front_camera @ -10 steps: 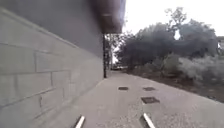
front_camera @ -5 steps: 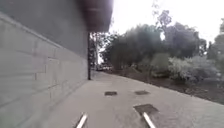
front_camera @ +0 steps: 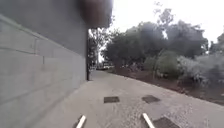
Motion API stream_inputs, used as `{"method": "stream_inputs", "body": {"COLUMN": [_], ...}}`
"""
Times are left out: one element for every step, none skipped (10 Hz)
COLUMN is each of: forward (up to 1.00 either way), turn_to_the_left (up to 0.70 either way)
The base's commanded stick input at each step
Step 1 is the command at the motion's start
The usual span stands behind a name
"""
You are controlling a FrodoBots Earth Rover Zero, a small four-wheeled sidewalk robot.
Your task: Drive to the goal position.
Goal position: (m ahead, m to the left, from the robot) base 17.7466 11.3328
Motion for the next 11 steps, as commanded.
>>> {"method": "stream_inputs", "body": {"forward": [1.00, 1.00, 1.00, 1.00, 1.00, 1.00, 1.00, 1.00, 1.00, 1.00, 1.00], "turn_to_the_left": [0.00, 0.00, 0.00, 0.00, 0.00, 0.00, -0.10, -0.16, -0.19, -0.20, -0.22]}}
